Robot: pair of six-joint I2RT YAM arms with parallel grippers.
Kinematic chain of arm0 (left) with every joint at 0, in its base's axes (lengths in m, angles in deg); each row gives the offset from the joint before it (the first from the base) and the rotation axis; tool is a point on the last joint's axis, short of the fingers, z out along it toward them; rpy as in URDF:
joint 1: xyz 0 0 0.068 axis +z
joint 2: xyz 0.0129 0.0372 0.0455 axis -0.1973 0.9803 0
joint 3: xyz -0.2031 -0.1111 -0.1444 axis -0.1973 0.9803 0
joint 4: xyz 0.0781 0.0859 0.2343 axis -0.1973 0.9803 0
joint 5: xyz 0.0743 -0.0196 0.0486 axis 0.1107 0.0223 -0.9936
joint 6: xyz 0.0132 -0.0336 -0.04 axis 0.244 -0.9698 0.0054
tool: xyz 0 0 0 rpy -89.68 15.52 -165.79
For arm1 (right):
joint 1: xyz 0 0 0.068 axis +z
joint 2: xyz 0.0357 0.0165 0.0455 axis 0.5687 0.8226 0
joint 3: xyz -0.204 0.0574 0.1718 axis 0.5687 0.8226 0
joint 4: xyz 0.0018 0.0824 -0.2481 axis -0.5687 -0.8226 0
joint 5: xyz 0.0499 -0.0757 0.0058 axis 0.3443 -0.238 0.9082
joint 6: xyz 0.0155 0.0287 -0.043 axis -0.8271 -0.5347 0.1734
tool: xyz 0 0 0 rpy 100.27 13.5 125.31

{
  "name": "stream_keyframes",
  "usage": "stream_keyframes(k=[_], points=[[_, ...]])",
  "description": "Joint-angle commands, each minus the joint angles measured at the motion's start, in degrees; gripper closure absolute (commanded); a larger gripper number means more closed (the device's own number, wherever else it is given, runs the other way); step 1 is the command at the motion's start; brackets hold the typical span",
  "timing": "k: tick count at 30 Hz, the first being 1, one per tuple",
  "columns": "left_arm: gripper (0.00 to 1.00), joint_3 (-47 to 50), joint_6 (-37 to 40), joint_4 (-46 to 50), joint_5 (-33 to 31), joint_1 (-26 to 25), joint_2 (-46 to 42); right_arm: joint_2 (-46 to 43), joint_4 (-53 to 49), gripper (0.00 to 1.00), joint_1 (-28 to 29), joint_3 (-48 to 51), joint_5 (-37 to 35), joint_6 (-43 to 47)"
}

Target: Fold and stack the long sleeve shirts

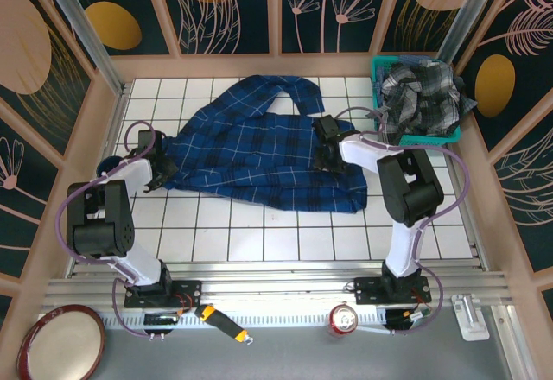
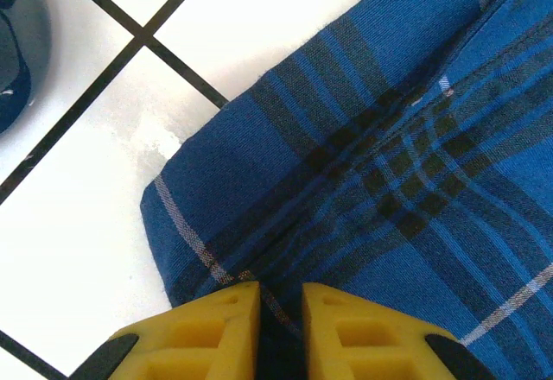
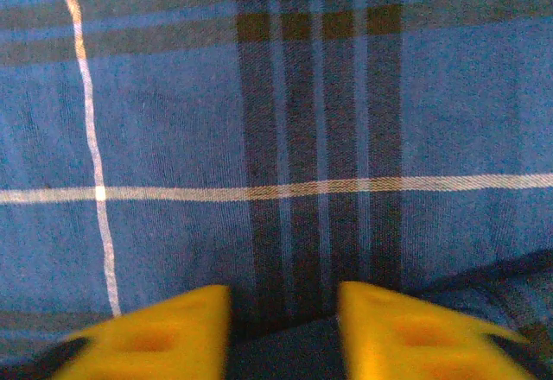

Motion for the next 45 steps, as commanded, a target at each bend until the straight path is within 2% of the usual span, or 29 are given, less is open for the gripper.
stream_keyframes(k=[1, 4, 8, 12, 13, 15, 17, 19, 23, 26, 29, 31, 36, 38, 45], points=[[0.79, -0.3, 0.7, 0.3, -0.4, 0.5, -1.1, -3.3, 0.9, 0.82, -0.2, -0.2, -2.5, -0.3], [0.80, -0.5, 0.7, 0.3, -0.4, 0.5, -0.9, -3.6, 0.0, 0.98, -0.9, -3.2, -4.4, 1.8], [0.80, -0.9, 0.7, 0.5, -0.5, 0.4, -1.0, -4.3, -0.5, 1.00, -2.2, -6.2, -4.8, 4.2], [0.80, -1.2, 0.7, 0.9, -0.5, 0.5, -1.1, -6.6, 1.2, 1.00, -2.5, -5.3, -1.1, 4.6], [0.80, -1.2, 0.6, 0.8, -0.5, 0.5, -1.1, -7.0, 2.0, 0.98, -1.7, -4.7, 0.0, 4.9], [0.79, -1.1, 0.6, 0.7, -0.4, 0.5, -1.1, -7.1, 4.3, 0.74, 1.5, -3.2, 3.6, 7.6], [0.79, -1.1, 0.7, 0.6, -0.2, 0.5, -0.9, -7.3, 7.3, 0.54, 4.4, -0.8, 7.9, 12.2], [0.79, -1.2, 0.8, 0.6, -0.1, 0.5, -0.7, -6.9, 9.2, 0.42, 5.1, 1.2, 11.4, 16.3], [0.79, -1.4, 1.0, 0.6, 0.0, 0.5, -0.4, -3.1, 7.5, 0.32, 5.1, 0.3, 12.7, 22.6], [0.80, -1.2, 1.2, 0.6, -0.1, 0.5, -0.5, -1.1, 6.8, 0.31, 5.1, -0.1, 13.6, 26.5], [0.79, -1.0, 1.2, 0.5, -0.3, 0.6, -0.7, -0.1, 6.6, 0.35, 5.1, 0.2, 16.4, 29.8], [0.79, -1.2, 1.3, 0.5, -0.3, 0.5, -0.5, 0.4, 6.8, 0.45, 5.1, 0.5, 17.5, 31.8], [0.80, -1.7, 1.3, 0.7, -0.1, 0.5, 0.0, 0.4, 7.5, 0.88, 5.1, 0.5, 16.3, 35.3], [0.80, -1.7, 1.4, 0.8, -0.2, 0.5, -0.2, 0.3, 7.0, 1.00, 5.1, -0.2, 16.2, 36.9], [0.80, -1.7, 1.6, 1.1, -0.7, 0.5, -0.6, -3.5, 6.8, 1.00, 4.4, -0.4, 17.4, 43.4]])
